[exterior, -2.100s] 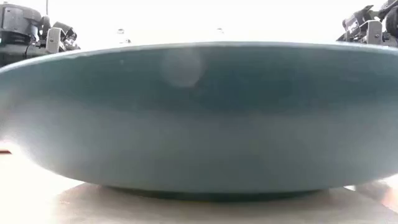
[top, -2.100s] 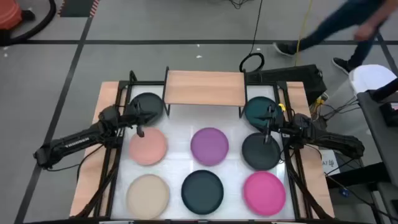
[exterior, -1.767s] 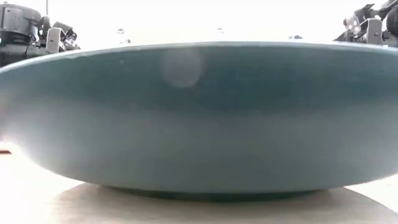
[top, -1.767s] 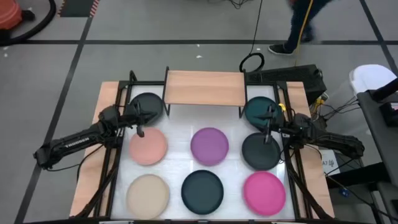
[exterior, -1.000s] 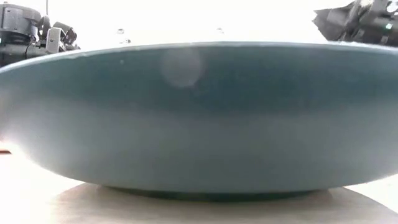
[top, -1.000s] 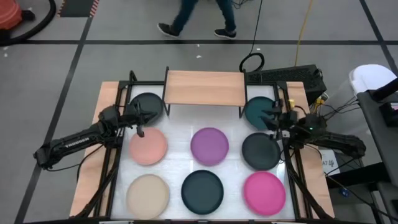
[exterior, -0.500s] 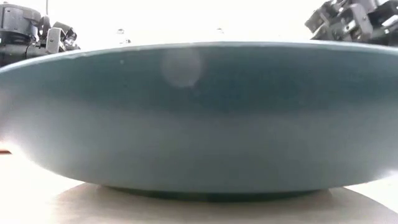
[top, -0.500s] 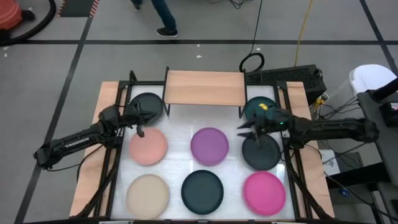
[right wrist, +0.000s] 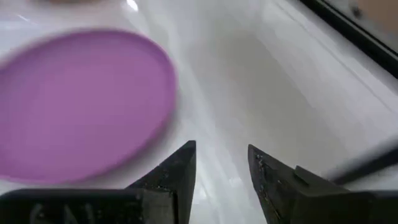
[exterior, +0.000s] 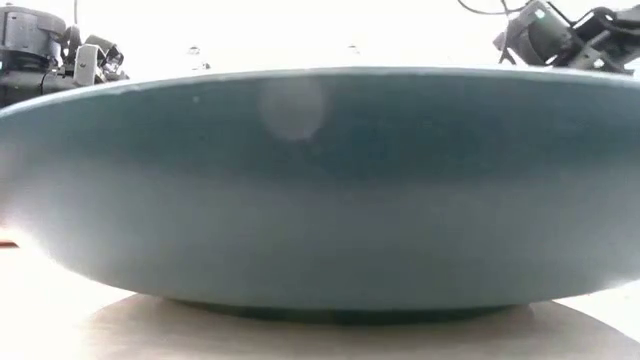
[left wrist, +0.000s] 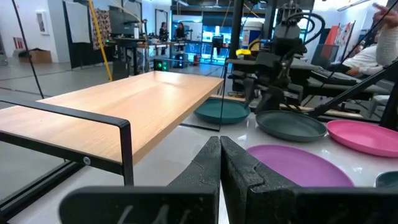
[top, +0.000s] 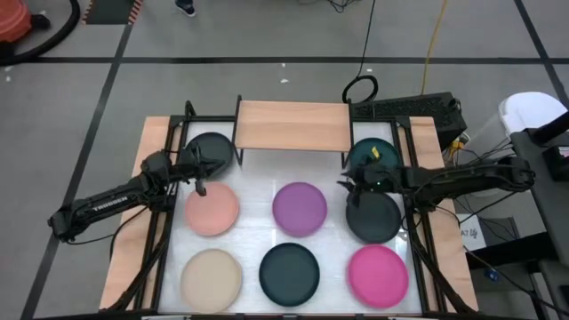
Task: Place and stack plates onto a shelf
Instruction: Put the top dark green plate on the shelf
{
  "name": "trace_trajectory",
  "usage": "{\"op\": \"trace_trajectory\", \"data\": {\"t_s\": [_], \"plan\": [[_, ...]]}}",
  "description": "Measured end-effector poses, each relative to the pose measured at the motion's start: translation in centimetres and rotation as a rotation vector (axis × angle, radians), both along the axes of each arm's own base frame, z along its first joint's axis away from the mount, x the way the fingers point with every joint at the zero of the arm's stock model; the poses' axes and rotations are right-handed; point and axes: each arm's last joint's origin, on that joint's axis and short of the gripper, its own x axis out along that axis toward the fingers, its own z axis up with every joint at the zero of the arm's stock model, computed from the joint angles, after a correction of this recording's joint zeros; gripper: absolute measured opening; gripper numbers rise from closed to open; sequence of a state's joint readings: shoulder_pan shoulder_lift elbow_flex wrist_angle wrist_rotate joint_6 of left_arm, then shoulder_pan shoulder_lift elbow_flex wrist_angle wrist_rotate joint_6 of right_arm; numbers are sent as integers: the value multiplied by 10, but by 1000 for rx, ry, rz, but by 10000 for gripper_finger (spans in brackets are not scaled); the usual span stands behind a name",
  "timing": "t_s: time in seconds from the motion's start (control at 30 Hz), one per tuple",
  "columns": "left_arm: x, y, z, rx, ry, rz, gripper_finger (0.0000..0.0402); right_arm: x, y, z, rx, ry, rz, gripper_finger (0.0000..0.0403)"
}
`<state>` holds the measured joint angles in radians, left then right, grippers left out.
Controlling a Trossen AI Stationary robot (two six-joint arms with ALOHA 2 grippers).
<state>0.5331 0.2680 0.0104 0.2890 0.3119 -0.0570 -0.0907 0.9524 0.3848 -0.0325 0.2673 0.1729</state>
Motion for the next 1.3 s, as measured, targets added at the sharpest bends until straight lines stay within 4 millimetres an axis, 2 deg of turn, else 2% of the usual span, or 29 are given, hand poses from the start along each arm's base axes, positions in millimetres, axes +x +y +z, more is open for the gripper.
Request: {"op": "trace_trajectory", "data": {"t_s": [0.17, 0.3, 0.57, 0.83, 1.13, 1.2, 1.3], "plan": [[0, 0, 0, 0, 0, 0, 4, -3, -2, 18, 43, 138, -141, 130], [0, 0, 0, 0, 0, 0, 4, -10, -3, 23, 54, 224, -252, 130], [0, 0, 0, 0, 0, 0, 4, -19, -13, 6, 93, 352, -374, 130], [0, 0, 0, 0, 0, 0, 4, -14, -22, -18, 110, 390, -376, 130], [0, 0, 0, 0, 0, 0, 4, -19, -32, -39, 113, 430, -434, 127], [0, 0, 0, 0, 0, 0, 4, -20, -33, -40, 116, 435, -442, 111], [0, 0, 0, 0, 0, 0, 4, -21, -33, -38, 114, 422, -442, 54]]}}
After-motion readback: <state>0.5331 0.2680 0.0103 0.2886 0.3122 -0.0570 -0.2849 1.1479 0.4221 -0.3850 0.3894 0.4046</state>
